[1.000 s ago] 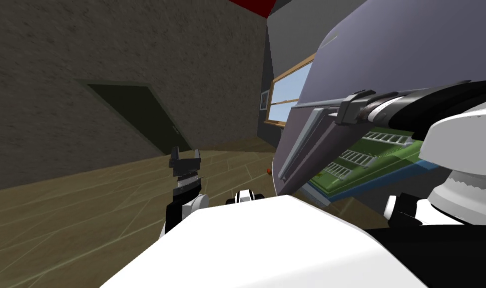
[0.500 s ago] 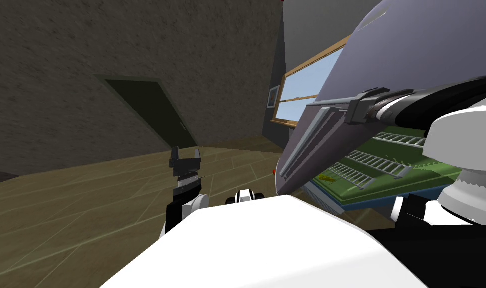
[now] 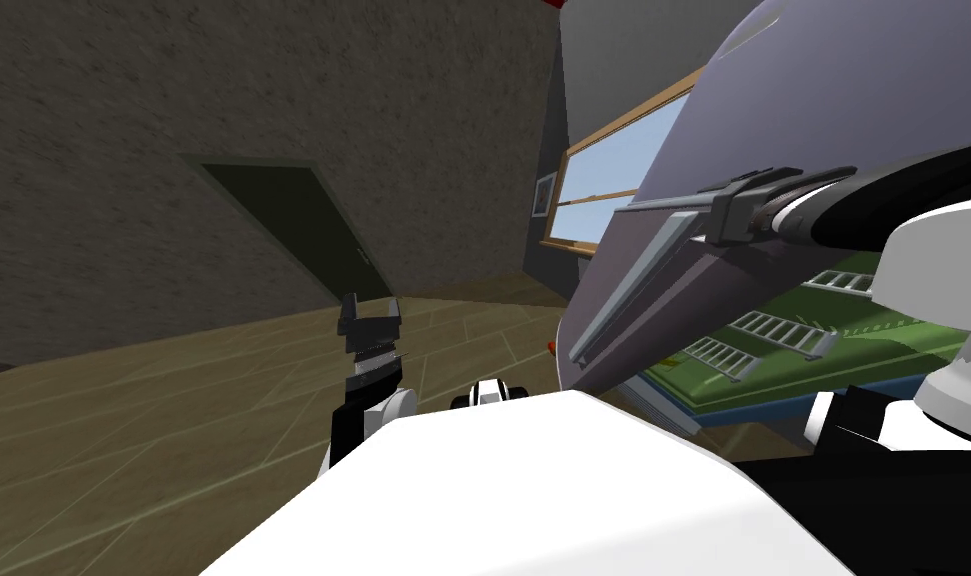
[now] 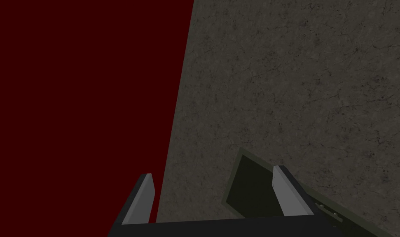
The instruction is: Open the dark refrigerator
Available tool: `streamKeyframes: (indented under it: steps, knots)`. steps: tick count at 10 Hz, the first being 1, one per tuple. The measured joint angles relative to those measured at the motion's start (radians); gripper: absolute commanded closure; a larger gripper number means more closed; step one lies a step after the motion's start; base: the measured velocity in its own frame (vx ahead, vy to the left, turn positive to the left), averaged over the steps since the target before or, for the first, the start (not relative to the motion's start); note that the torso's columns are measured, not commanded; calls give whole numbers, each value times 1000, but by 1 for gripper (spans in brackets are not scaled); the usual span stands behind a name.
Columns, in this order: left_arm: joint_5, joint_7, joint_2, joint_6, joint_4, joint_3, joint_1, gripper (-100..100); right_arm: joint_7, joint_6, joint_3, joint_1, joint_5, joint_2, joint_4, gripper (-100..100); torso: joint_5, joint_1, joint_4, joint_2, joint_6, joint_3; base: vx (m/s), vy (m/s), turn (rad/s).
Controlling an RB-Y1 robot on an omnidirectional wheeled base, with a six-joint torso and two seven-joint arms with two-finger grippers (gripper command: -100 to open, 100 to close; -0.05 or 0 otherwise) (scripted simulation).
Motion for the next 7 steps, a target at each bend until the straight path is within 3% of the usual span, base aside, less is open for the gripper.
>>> streamKeyframes:
  steps: [1, 2, 7]
  knots:
    - [0, 0, 0, 0, 0, 0, 0, 0, 0, -5, -1, 0, 1, -1, 0, -100, 0, 0, 0, 2, 0, 1, 0, 0, 0]
    - [0, 0, 0, 0, 0, 0, 0, 0, 0, -4, -1, 0, 1, -1, 0, 100, 0, 1, 2, 4, 1, 3, 0, 0, 0]
    - [0, 0, 0, 0, 0, 0, 0, 0, -21, -67, -22, 10, 58, -12, -15, 100, 3, 7, -1, -1, 0, 0, 171, 137, 12]
